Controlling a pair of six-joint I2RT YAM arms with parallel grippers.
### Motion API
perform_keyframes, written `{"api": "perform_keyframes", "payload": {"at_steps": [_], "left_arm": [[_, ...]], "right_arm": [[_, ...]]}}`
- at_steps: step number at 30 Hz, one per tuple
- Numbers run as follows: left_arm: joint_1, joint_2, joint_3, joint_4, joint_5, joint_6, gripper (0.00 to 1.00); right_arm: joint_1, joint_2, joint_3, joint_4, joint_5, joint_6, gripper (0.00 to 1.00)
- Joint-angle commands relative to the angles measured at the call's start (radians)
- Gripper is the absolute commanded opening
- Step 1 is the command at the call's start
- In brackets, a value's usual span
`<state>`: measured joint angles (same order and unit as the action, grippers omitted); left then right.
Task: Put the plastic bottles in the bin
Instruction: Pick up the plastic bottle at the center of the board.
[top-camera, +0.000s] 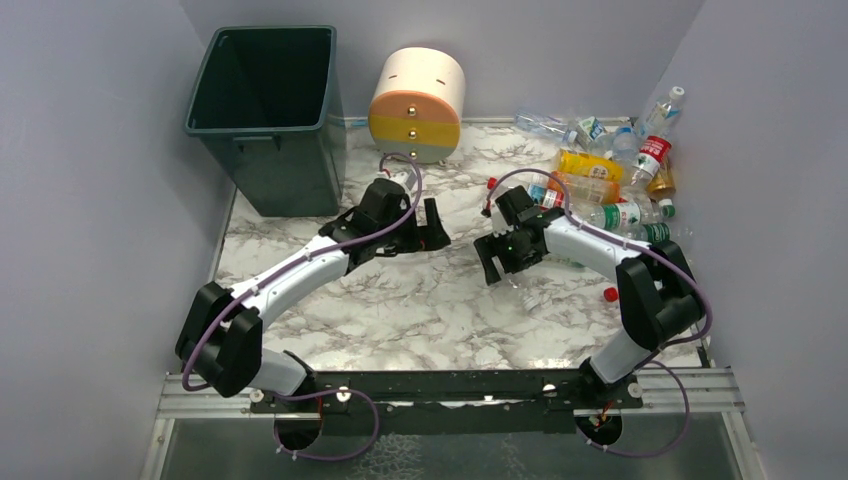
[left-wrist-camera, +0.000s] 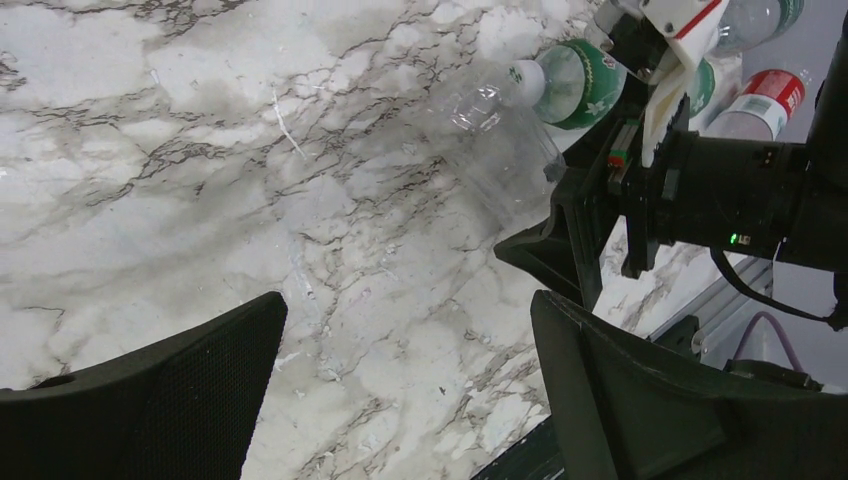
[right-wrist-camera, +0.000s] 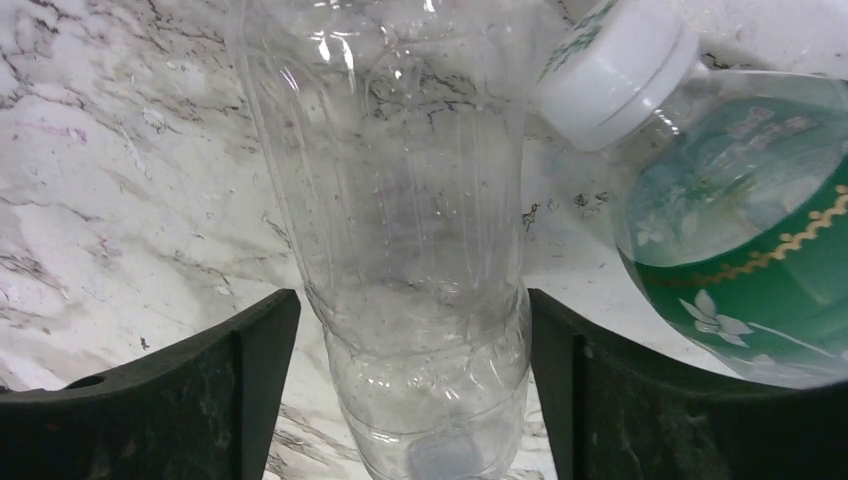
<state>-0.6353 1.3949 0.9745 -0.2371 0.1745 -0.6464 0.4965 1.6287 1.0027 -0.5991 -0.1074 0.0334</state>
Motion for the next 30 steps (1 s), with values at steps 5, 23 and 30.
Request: {"api": "perform_keyframes", "payload": {"at_steps": [5, 23, 30], "left_arm": [[0.056, -0.057, -0.088, 0.134, 0.106, -0.086, 0.99], [0.089, -0.123, -0.186, 0.360, 0.337, -0.097, 0.99], [0.181, -0.174, -0.258, 0.515, 0.444, -0.192, 0.99]], "right_arm": [[0.008, -0.006, -0.022, 0.030, -0.064, 0.025, 0.75], [0.008, -0.086, 0.106, 0.009, -0.224, 0.052, 0.56], [0.008, -0.148, 0.177, -0.003, -0.333, 0.082, 0.55]]}}
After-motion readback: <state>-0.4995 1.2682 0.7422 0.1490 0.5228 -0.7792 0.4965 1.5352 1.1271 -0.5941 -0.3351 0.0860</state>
